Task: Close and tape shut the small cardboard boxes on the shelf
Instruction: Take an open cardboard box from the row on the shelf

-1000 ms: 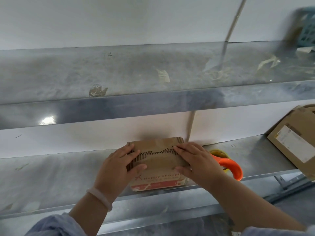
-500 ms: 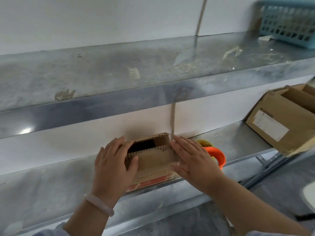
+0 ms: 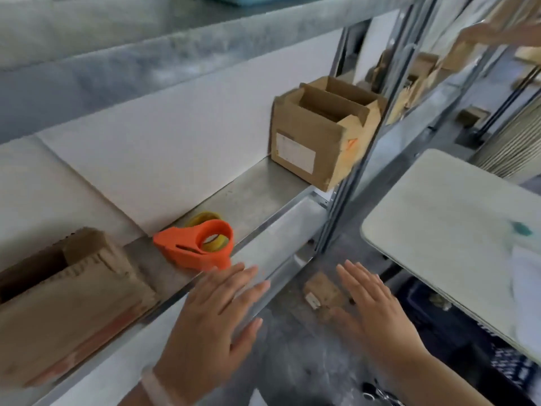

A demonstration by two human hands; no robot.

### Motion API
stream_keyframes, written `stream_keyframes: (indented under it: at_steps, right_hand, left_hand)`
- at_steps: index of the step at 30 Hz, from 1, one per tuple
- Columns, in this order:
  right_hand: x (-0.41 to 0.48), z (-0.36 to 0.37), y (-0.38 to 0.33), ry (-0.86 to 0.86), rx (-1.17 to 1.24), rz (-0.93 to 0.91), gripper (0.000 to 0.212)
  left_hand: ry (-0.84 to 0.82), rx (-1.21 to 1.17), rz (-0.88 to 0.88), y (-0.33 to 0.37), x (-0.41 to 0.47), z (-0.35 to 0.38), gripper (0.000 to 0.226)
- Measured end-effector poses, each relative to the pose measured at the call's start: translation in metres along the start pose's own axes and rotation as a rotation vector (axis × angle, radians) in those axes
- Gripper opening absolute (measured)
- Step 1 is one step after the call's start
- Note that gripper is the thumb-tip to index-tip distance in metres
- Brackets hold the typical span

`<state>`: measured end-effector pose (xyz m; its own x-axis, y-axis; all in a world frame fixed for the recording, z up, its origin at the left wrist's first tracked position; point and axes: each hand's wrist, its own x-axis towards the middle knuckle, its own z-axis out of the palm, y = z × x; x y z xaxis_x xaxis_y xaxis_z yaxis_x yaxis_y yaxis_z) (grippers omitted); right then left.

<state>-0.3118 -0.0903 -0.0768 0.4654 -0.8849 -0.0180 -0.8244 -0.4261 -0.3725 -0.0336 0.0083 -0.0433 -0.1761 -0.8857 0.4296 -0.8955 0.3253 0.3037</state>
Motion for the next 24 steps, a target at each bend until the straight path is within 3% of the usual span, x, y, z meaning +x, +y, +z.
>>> stream_keyframes:
  at_steps: [8,12,17,21,24]
  right_hand:
    - [-0.042,0.001,0.12,-0.107,-0.036,0.167,0.076]
    - [-0.036,0.037,0.163,-0.235,0.01,0.231,0.074]
    - [-0.007,0.143,0.219,-0.288,0.016,0.244,0.07]
    - [0.022,0.256,0.26,-0.396,-0.058,0.199,0.074]
    - [0.046,0.323,0.28,-0.363,-0.015,0.309,0.065]
  left_hand:
    - [-0.241,-0.15,-0.08,0.044,0.043,0.143,0.046]
    - [-0.349,-0.199,-0.132,0.038,0.043,0.22,0.049]
    - [-0.461,-0.192,-0.175,-0.003,0.045,0.332,0.05]
    - [-0.428,-0.293,-0.244,-0.043,0.038,0.436,0.048]
    - [-0.447,-0.289,-0.202,-0.075,0.025,0.514,0.049]
